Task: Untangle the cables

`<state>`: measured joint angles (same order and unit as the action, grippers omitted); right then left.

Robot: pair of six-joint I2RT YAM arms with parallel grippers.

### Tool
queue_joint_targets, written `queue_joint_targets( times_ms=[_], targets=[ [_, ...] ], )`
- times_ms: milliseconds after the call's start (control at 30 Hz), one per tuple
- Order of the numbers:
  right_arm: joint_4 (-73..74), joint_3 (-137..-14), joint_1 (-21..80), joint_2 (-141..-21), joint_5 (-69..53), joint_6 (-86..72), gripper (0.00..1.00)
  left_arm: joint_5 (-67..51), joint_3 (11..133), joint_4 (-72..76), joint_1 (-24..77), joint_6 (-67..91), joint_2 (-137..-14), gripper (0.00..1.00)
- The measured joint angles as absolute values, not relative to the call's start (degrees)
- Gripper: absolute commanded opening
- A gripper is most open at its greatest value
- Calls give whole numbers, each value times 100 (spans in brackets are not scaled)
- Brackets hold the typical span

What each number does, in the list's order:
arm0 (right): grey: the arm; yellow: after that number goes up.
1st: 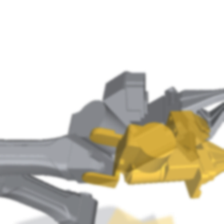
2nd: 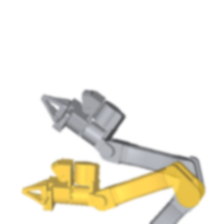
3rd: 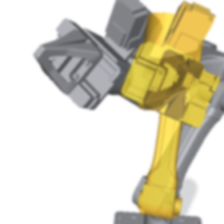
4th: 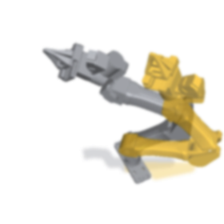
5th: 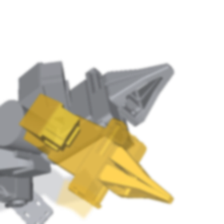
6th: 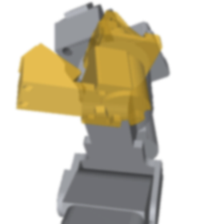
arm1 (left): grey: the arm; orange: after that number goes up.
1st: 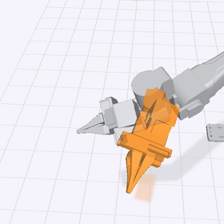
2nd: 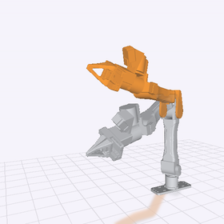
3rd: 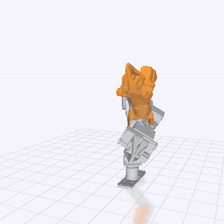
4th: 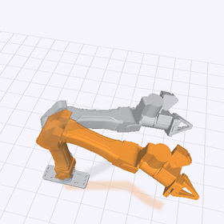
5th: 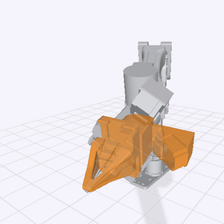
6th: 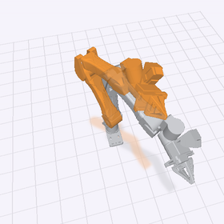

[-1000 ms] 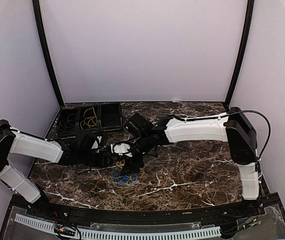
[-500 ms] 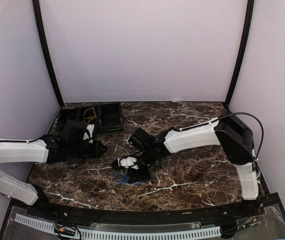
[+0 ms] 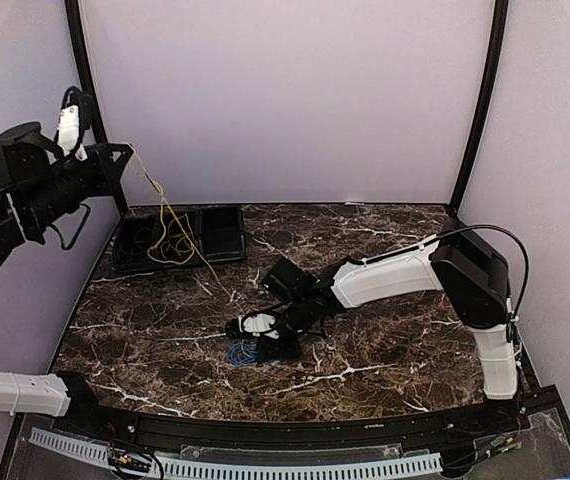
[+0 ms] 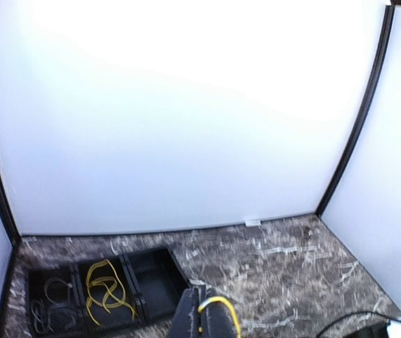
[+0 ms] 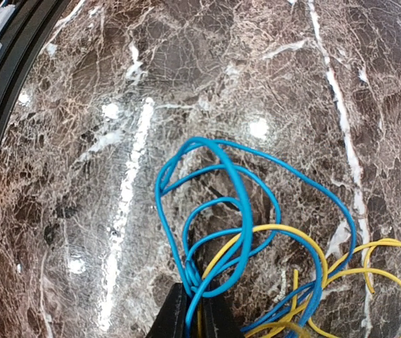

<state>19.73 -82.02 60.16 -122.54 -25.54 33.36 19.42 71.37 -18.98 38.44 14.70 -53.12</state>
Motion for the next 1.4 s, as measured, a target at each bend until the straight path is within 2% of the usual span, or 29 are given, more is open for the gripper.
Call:
queue_joint_targets(
  times_ms=[233, 433, 533, 700, 867, 1200, 1400],
  targets=[
    [1951, -8171, 6016, -12241, -2550, 3336, 12, 2696, 8709, -1981, 3813, 613, -5231, 0],
    [1984, -8156, 6016, -12213, -2499, 3343, 20, 2871, 8742, -1964, 3813, 414, -5144, 0],
    [2025, -8108, 6020, -12147, -2405, 3361, 28, 2902, 8523, -2034, 3813, 403, -5205, 0],
    [2383, -8064, 6014, -11959, -2176, 3411, 50, 2926, 8416, -2075, 3813, 355, -5419, 0],
    [2698, -8053, 5966, -11496, -1907, 3463, 61, 3057, 8416, -2143, 3813, 357, -5653, 0],
    [2783, -8121, 5199, -10182, -1999, 3439, 65, 3315, 8346, -2237, 3811, 373, -6167, 0],
    [2722, -7419, 4316, -9633, -2333, 3253, 66, 3304, 8344, -2329, 3677, 405, -6573, 0]
  ],
)
